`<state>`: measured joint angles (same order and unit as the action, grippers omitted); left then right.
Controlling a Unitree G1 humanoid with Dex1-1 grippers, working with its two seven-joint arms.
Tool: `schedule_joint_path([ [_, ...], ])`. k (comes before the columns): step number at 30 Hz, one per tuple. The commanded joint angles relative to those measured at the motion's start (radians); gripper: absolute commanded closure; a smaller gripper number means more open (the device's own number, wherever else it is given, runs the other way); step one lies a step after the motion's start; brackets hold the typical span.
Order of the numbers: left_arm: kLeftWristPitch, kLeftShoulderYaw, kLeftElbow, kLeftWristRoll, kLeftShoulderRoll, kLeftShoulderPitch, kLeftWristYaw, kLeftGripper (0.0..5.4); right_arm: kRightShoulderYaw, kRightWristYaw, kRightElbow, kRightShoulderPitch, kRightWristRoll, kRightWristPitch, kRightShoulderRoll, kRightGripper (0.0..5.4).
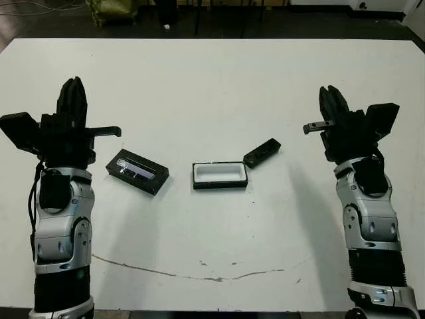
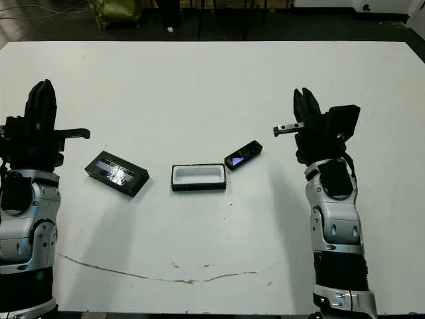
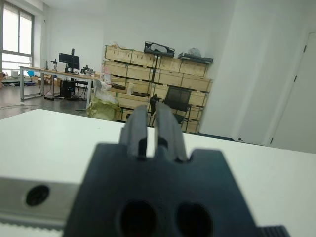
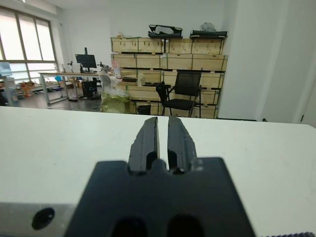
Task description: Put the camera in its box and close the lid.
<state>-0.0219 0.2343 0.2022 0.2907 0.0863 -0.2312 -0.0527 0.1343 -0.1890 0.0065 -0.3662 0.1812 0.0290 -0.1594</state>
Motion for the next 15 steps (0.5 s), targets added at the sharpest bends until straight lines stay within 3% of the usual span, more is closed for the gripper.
schedule_joint_path([
  [1,-0.016,-0.003,-0.004,0.004,-0.002,0.021,0.0,5.38,0.006,-0.015,0.021,0.015,0.004,-0.008,-0.012,5.4],
  [9,-0.018,-0.01,0.007,0.0,-0.001,0.037,0.0,5.38,0.005,-0.046,0.033,0.01,0.008,-0.014,-0.032,5.4],
  [15,-0.016,-0.013,0.011,-0.01,0.003,0.045,0.002,5.38,-0.014,-0.025,0.029,-0.036,-0.05,0.022,-0.068,5.4],
])
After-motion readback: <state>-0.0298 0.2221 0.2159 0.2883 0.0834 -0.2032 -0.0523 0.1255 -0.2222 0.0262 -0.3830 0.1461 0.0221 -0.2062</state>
